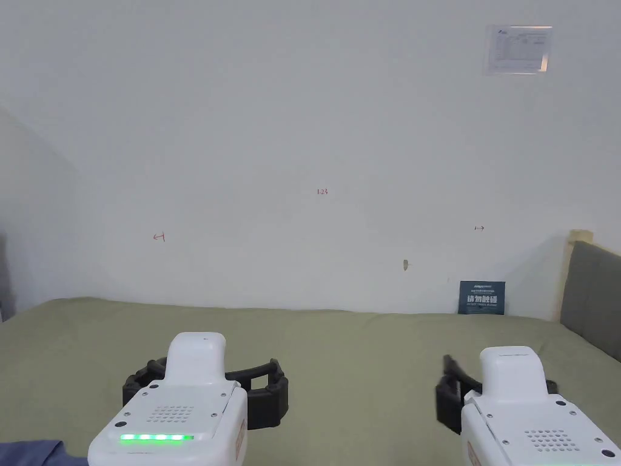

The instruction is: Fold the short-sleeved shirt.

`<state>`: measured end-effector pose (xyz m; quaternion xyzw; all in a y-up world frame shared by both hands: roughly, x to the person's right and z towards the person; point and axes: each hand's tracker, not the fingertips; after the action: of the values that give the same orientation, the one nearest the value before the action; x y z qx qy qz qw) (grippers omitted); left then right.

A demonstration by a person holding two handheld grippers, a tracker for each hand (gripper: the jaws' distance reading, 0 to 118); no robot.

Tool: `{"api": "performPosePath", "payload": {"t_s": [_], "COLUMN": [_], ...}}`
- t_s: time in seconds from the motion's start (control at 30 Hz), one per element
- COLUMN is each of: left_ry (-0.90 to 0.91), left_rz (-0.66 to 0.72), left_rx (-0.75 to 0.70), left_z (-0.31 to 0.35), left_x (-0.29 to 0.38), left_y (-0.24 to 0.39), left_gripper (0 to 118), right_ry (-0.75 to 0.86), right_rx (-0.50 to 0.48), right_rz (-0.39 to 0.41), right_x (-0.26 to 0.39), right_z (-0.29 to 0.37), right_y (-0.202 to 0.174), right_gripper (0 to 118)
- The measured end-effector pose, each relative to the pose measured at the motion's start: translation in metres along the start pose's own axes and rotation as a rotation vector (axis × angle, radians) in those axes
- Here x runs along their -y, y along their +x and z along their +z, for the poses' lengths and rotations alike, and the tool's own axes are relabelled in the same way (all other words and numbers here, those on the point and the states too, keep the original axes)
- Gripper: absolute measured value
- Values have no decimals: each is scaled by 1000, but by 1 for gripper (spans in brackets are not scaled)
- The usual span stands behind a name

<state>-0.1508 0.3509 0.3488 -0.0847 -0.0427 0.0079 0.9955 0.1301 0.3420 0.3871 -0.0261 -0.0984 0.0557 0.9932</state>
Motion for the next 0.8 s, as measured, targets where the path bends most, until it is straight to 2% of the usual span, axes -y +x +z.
{"api": "performPosePath", "payload": {"t_s": [0.03, 0.1, 0.13, 0.2, 0.37, 0.5, 0.7, 0.8], "left_ry": [-17, -9, 0, 0, -13, -16, -29, -34], "left_rz": [1, 2, -6, 2, 17, 9, 7, 3], "left_rx": [17, 14, -5, -7, 7, 19, -15, -87], "left_z": [-1, 1, 0, -3, -5, -5, -5, -1], "left_x": [1, 2, 3, 6, 6, 6, 7, 7], "left_y": [0, 1, 4, 3, 3, 2, -19, -47], "left_gripper": [92, 0, 0, 0, 0, 0, 0, 0], "right_ry": [2, 1, -15, -21, -31, -39, -37, -45], "right_rx": [20, 44, 17, 23, 15, 14, -14, -82], "right_rz": [1, -26, -51, -77, -22, -30, -7, -15], "right_x": [2, 4, 4, 5, 6, 4, -5, -3], "right_z": [-1, -2, -2, 0, 1, 0, 3, -10], "right_y": [-1, 1, 3, 4, 3, 1, -26, -48], "right_gripper": [5, 0, 0, 0, 0, 0, 0, 0]}}
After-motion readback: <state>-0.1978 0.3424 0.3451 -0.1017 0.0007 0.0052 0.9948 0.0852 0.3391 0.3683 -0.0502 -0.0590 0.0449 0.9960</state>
